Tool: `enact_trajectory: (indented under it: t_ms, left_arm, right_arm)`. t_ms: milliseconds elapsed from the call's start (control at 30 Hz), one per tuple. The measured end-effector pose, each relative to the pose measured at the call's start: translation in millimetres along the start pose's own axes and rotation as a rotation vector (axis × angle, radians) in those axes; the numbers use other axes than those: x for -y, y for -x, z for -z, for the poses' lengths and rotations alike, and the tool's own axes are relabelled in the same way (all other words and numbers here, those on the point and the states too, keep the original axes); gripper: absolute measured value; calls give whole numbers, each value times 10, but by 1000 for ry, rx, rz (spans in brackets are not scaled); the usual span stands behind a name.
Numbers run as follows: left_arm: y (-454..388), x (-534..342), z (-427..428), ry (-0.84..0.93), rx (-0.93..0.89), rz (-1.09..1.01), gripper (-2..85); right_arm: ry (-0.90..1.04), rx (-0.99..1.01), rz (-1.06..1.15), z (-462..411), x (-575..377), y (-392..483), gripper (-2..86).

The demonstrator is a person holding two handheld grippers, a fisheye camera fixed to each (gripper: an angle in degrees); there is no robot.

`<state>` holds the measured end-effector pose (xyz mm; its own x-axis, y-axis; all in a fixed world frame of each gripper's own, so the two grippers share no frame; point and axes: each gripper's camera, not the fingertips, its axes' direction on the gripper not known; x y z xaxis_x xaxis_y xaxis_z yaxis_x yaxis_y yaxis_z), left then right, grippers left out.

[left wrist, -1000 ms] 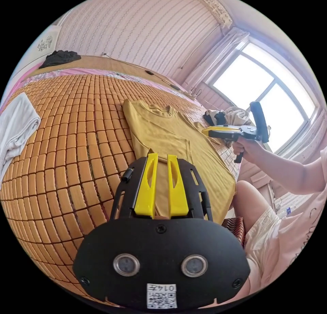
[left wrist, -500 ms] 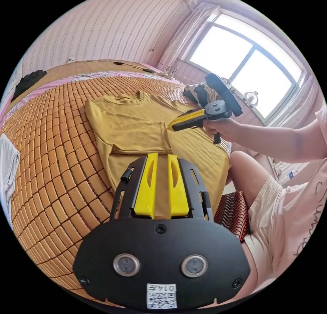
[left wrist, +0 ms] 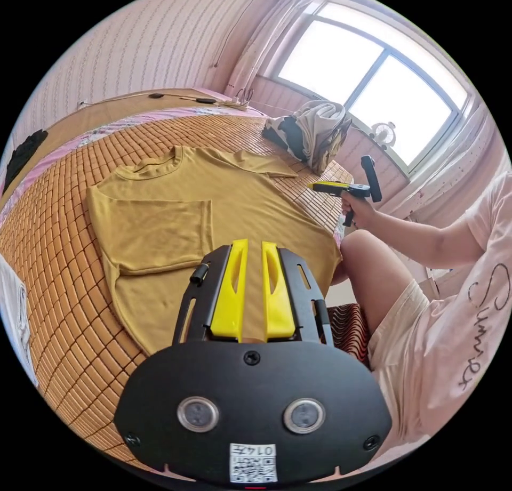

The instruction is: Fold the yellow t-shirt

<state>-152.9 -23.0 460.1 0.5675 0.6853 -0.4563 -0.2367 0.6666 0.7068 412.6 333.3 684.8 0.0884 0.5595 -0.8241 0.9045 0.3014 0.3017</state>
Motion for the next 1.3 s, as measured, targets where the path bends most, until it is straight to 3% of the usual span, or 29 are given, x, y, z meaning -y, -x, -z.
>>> enact_trajectory:
  t_ms: [300,533,700,800,933,1100,1300]
  left_arm:
    - [-746,1575,-1600,123,-63,-213,50]
    - [-1074,2669,-3155,173,-48,-293,51]
    - [-1081,3234,-4217,248,90,-276,65]
    - [-1011,3413,-4719,288,76,-210,78]
    - [-915,3430,-5362,403,249,-224,76]
    - [-794,3351,-5557,419,239,-253,6]
    - [-484,3386,-5269,332,185,-210,-9]
  right_arm:
    - [-49,88,-71,-226,325,-870,93]
    - [54,143,-73,-399,528,-1286,66]
    - [109,245,-92,-426,601,-1656,35]
    - [140,326,-119,-441,627,-1900,21]
    - [120,393,-118,-382,653,-2098,6]
    - [132,411,-112,-408,654,-2227,1]
    - [76,362,-112,-328,616,-2327,-1]
